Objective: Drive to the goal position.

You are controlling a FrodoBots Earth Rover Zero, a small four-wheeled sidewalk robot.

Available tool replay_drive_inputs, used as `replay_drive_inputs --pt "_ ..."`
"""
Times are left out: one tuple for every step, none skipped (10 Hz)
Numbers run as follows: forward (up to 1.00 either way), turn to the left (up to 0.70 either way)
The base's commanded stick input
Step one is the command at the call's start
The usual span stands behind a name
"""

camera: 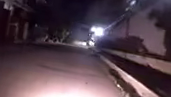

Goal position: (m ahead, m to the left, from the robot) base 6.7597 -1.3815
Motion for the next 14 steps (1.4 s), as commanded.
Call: replay_drive_inputs --pt "0.7 0.0" --pt "0.7 0.0" --pt "0.7 0.0" --pt "0.7 0.0" --pt "0.7 0.0" --pt "0.7 0.0" --pt "0.7 0.0" --pt "0.7 0.0" --pt "0.7 0.0" --pt "0.7 0.0" --pt "0.7 0.0" --pt "0.7 0.0" --pt "0.7 0.0" --pt "0.7 0.0"
